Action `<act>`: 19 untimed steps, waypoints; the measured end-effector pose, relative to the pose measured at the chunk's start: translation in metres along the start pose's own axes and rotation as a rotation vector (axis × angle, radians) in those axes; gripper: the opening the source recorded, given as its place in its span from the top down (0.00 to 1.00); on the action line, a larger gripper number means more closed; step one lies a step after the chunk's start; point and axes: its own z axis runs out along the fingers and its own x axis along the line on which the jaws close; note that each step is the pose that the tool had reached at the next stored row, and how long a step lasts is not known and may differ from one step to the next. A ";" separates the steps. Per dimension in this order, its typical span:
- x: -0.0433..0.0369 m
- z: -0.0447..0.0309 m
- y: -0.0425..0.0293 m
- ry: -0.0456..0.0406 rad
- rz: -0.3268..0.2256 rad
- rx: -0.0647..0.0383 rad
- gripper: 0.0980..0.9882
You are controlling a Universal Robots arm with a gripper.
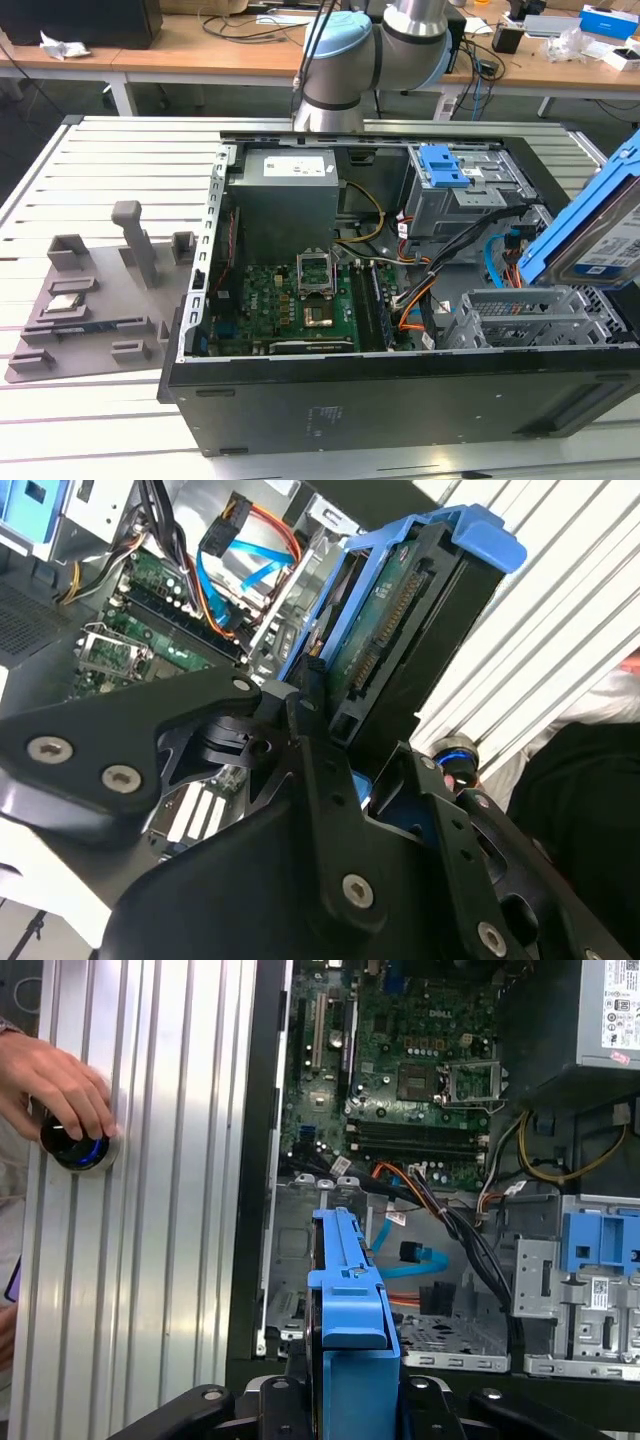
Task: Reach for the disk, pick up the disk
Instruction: 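Pick up the disk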
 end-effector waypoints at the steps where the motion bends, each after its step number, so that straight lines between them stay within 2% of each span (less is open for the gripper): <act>1: 0.0000 -0.0001 0.0002 -0.0019 0.000 0.000 0.70; 4: -0.0001 0.0000 0.0004 -0.0040 0.001 0.000 0.70; 5: 0.0000 0.0000 0.0004 -0.0136 0.000 0.001 0.70; 6: -0.0001 0.0000 0.0003 -0.0378 0.000 0.002 0.70; 7: -0.0001 0.0001 0.0003 -0.0462 0.002 0.003 0.70; 12: -0.0001 0.0012 0.0003 -0.0435 0.062 0.003 0.70; 14: -0.0001 0.0015 0.0010 -0.0438 0.065 0.003 0.70; 19: -0.0008 0.0042 0.0112 -0.0437 0.064 0.003 0.70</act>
